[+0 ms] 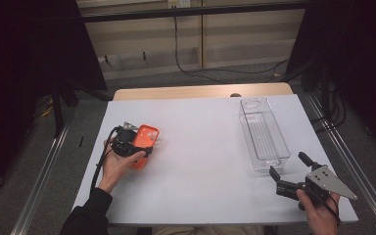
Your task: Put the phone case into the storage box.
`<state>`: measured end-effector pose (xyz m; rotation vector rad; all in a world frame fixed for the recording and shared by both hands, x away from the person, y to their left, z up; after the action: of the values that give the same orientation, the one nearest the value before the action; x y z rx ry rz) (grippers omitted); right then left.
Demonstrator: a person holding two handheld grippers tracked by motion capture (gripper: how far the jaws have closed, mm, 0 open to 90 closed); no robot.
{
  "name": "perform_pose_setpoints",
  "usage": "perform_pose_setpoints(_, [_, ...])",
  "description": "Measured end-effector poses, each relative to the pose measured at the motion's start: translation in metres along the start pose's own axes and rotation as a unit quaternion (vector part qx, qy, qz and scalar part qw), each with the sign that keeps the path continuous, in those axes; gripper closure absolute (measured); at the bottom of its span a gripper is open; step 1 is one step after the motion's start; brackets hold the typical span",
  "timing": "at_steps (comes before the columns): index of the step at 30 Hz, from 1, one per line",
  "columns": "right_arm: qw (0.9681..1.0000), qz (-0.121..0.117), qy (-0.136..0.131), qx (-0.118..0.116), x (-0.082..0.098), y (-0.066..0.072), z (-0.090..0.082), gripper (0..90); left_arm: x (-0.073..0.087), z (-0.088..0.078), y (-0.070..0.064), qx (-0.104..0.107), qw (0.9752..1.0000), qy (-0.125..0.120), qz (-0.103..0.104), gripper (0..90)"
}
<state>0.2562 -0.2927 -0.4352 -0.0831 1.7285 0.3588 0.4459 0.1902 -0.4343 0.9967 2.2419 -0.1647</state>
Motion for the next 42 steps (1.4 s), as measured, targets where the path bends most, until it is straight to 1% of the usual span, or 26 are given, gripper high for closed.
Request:
perform_pose_setpoints(2, [1.0000,-0.001,0.001,-0.001,0.000,0.000,0.000,0.0,0.000,-0.003,0.000,-0.007,1.0000,-0.004,-0.001,15.4])
perform_pose_setpoints(7, [1.0000,0.000,0.002,-0.001,0.000,0.000,0.000,0.0,-0.001,-0.008,-0.003,-0.011,0.9996,-0.026,-0.001,15.4])
perform_pose_setpoints(8, [1.0000,0.000,0.003,-0.002,0.000,0.000,0.000,0.0,-0.001,-0.009,-0.003,-0.012,0.9995,-0.030,0.003,15.4])
perform_pose_setpoints(9, [1.0000,0.000,0.003,-0.002,0.000,0.000,-0.001,0.0,-0.001,-0.009,-0.004,-0.016,0.9992,-0.035,0.001,15.4])
perform_pose_setpoints(12, [1.0000,0.002,0.003,-0.002,0.000,0.000,-0.001,0.0,-0.001,-0.011,-0.007,-0.014,0.9992,-0.037,0.008,15.3])
perform_pose_setpoints(16, [1.0000,0.001,0.004,-0.001,0.000,0.000,-0.001,0.0,-0.002,-0.014,-0.011,-0.016,0.9986,-0.047,0.016,15.3])
perform_pose_setpoints(18, [1.0000,0.002,0.005,0.000,0.000,0.000,-0.001,0.0,-0.003,-0.016,-0.014,-0.018,0.9983,-0.053,0.018,15.3])
perform_pose_setpoints(20, [1.0000,0.005,0.004,0.001,0.000,0.000,-0.001,0.0,-0.003,-0.018,-0.016,-0.021,0.9978,-0.058,0.025,15.4])
perform_pose_setpoints(21, [1.0000,0.006,0.004,0.002,0.000,0.000,-0.001,0.0,-0.004,-0.018,-0.018,-0.021,0.9974,-0.065,0.022,15.4])
perform_pose_setpoints(24, [1.0000,0.007,0.004,0.003,0.000,0.000,-0.001,0.0,-0.005,-0.022,-0.022,-0.030,0.9960,-0.079,0.028,15.4])
perform_pose_setpoints(28, [1.0000,0.003,0.004,-0.002,0.000,0.000,-0.001,0.0,-0.007,-0.026,-0.027,-0.027,0.9947,-0.093,0.034,15.4])
perform_pose_setpoints(30, [1.0000,0.005,0.005,-0.004,0.000,0.001,-0.001,0.0,-0.007,-0.027,-0.030,-0.025,0.9944,-0.095,0.039,15.4])
perform_pose_setpoints(31, [1.0000,0.006,0.005,-0.006,0.000,0.001,-0.001,0.0,-0.007,-0.027,-0.031,-0.022,0.9943,-0.098,0.038,15.4])
perform_pose_setpoints(32, [1.0000,0.005,0.004,-0.006,0.000,0.001,-0.001,0.0,-0.007,-0.027,-0.032,-0.020,0.9942,-0.096,0.043,15.4])
perform_pose_setpoints(34, [0.9999,0.007,0.004,-0.007,0.000,0.002,-0.001,0.0,-0.007,-0.028,-0.035,-0.018,0.9939,-0.098,0.047,15.4])
perform_pose_setpoints(36, [0.9999,0.005,0.005,-0.008,0.000,0.002,-0.001,0.0,-0.008,-0.028,-0.038,-0.015,0.9933,-0.104,0.048,15.4])
perform_pose_setpoints(38, [0.9999,0.004,0.003,-0.009,0.000,0.002,-0.001,0.0,-0.009,-0.028,-0.041,-0.012,0.9931,-0.105,0.052,15.4])
perform_pose_setpoints(39, [0.9999,0.005,0.003,-0.010,-0.001,0.002,-0.001,0.0,-0.009,-0.028,-0.043,-0.009,0.9929,-0.108,0.049,15.3])
perform_pose_setpoints(41, [0.9999,0.000,0.004,-0.010,-0.001,0.003,-0.001,0.0,-0.010,-0.027,-0.046,-0.008,0.9924,-0.111,0.052,15.4])
perform_pose_setpoints(42, [0.9999,0.003,0.002,-0.012,-0.001,0.003,-0.001,0.0,-0.011,-0.027,-0.047,-0.006,0.9922,-0.112,0.053,15.4])
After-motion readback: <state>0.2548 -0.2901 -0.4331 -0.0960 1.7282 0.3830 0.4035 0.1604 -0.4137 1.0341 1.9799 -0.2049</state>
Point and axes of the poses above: each handheld gripper's, and its own axes: z roughly forward along the jaws, x roughly out of its underside, y roughly to its left, the point moved 2 cm from there along z, roughly forward along the jaws, and after that the axes turned 13 degrees about z, right-handed, at the moved point
